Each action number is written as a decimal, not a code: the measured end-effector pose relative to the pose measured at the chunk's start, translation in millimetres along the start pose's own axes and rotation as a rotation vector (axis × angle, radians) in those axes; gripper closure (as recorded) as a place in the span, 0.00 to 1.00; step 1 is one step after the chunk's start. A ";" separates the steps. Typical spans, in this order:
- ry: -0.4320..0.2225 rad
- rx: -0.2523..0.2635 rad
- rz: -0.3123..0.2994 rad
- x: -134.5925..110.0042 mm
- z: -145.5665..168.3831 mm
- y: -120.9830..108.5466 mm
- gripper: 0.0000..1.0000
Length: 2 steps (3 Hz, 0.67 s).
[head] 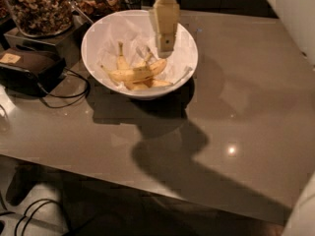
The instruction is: Pick banana from white bowl
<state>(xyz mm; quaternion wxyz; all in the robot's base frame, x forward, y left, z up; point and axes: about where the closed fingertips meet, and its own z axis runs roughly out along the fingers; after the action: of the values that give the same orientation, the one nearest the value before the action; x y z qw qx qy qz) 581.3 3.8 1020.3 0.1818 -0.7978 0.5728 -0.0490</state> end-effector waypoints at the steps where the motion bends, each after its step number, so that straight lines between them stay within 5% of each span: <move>1: -0.017 -0.013 -0.004 -3.3 8.1 -6.5 0.07; 2: -0.029 -0.029 0.003 -2.9 17.2 -10.0 0.13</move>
Offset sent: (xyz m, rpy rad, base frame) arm 0.0024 -0.0033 -0.0260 -0.0329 0.1328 0.0103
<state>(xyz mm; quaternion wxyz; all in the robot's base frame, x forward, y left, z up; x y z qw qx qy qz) 594.2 13.3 1008.2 0.1786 -0.8001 0.5719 -0.0290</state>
